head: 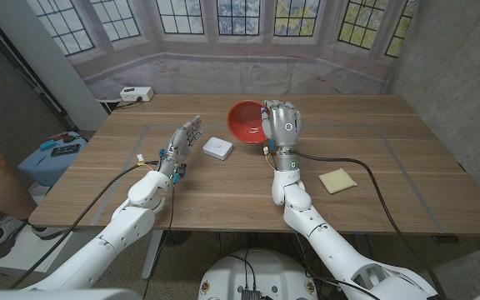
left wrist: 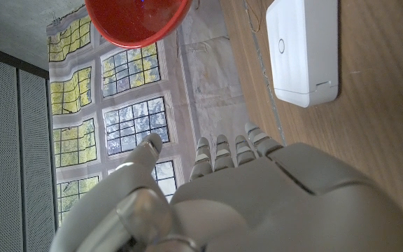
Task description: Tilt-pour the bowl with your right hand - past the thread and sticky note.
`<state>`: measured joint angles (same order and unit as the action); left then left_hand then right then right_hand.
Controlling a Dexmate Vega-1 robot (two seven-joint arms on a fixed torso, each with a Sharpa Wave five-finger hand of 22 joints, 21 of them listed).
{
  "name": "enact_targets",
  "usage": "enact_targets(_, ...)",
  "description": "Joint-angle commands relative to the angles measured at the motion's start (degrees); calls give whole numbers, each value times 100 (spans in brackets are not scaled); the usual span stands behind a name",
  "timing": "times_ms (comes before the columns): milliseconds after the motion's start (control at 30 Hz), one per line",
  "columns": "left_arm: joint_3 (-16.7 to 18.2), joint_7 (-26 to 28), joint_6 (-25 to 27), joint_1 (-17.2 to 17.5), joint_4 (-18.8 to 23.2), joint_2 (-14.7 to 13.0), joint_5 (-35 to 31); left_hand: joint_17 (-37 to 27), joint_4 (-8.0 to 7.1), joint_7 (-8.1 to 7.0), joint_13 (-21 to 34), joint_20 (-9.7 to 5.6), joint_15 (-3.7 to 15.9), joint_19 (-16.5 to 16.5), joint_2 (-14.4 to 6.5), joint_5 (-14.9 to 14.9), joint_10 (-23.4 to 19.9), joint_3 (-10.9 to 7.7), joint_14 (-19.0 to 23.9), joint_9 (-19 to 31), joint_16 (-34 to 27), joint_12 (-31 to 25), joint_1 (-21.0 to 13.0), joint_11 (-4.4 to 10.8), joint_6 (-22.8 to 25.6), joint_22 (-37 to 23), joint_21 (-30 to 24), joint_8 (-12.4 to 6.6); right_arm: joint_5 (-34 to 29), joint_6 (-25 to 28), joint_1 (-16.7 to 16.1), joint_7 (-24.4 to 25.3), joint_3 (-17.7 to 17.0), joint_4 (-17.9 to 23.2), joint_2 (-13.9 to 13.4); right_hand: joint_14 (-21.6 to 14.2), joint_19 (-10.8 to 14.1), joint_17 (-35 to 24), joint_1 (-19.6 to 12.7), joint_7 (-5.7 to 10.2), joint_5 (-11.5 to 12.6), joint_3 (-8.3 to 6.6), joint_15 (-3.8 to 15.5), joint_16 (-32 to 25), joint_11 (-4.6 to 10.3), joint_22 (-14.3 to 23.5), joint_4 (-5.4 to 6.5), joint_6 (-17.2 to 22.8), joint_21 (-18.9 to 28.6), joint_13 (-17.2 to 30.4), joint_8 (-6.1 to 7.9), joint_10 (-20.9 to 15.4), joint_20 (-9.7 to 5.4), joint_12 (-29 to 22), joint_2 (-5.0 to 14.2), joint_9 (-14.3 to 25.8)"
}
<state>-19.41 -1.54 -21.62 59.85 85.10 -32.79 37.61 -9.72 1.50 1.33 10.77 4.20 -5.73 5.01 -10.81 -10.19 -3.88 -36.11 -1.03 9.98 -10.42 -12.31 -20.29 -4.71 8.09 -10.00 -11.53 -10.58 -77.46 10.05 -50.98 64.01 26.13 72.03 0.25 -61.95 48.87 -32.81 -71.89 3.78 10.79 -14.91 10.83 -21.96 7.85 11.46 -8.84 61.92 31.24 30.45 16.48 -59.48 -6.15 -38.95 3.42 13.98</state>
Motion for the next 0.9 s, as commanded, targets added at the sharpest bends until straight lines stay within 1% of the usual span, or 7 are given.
enact_targets(33, -1, -18, -8, -9, -27, 21, 30, -14, 5, 13, 35, 12, 15, 42, 13, -19, -40, 32, 14, 33, 0, 15, -77, -10, 44, -12, 15, 1, 232, -61, -7, -1, 77, 116, -114, -58, -34, -29, -72, 30, 32, -17, 286, 35, 42, -7, 0, 32, 44, 31, 30, -38, -153, -11, 54, 17)
enact_targets(167, -12, -37, -18, -31, -52, 33, 25, -14, 5, 14, 35, 14, 14, 42, 13, -20, -39, 32, 13, 33, 1, 15, -79, -14, 45, -12, 15, 1, 544, 129, 88, -1, 410, 218, -391, -56, -48, -42, -68, 39, 32, -15, 286, 54, 43, -9, 2, 22, 56, 27, 26, -42, -167, -5, 54, 17)
enact_targets(333, -17, -65, -12, -48, -65, 36, 41, -15, 2, 18, 35, 15, 14, 42, 13, -20, -38, 34, 12, 33, 1, 16, -79, -20, 45, -12, 15, 1, 950, 362, 199, -1, 784, 325, -657, -60, -65, -56, -65, 44, 32, -14, 285, 68, 65, -10, 5, 4, 65, 53, 19, -24, -184, -8, 58, 18)
enact_targets(600, -27, -90, -5, -65, -93, 49, 58, -13, 3, 18, 35, 20, 14, 40, 12, -21, -36, 32, 14, 34, 2, 17, -86, -19, 45, -12, 16, 2, 1841, 863, 453, -45, 1529, 648, -1203, -60, -96, -85, -58, 65, 29, -9, 289, 94, 66, -11, 9, -11, 83, 50, 13, -10, -204, 11, 60, 20)
enact_targets(767, -29, -86, -18, -69, -98, 53, 46, -13, 3, 23, 35, 12, 12, 41, 12, -21, -39, 33, 13, 34, 2, 17, -88, -11, 49, -12, 15, 1, 2268, 1050, 561, -112, 1843, 850, -1456, -56, -117, -107, -55, 66, 27, -6, 288, 114, 68, -11, 11, -12, 98, 53, 13, -14, -209, 15, 66, 22)
enact_targets(900, -19, -83, -23, -63, -94, 51, 56, -13, 3, 15, 35, 10, 10, 43, 13, -21, -36, 33, 15, 34, 1, 18, -89, -17, 47, -12, 15, 2, 2467, 1254, 630, -199, 2036, 963, -1589, -58, -132, -123, -54, 72, 25, -4, 290, 124, 86, -11, 12, -18, 107, 54, 10, -1, -214, 25, 69, 23)
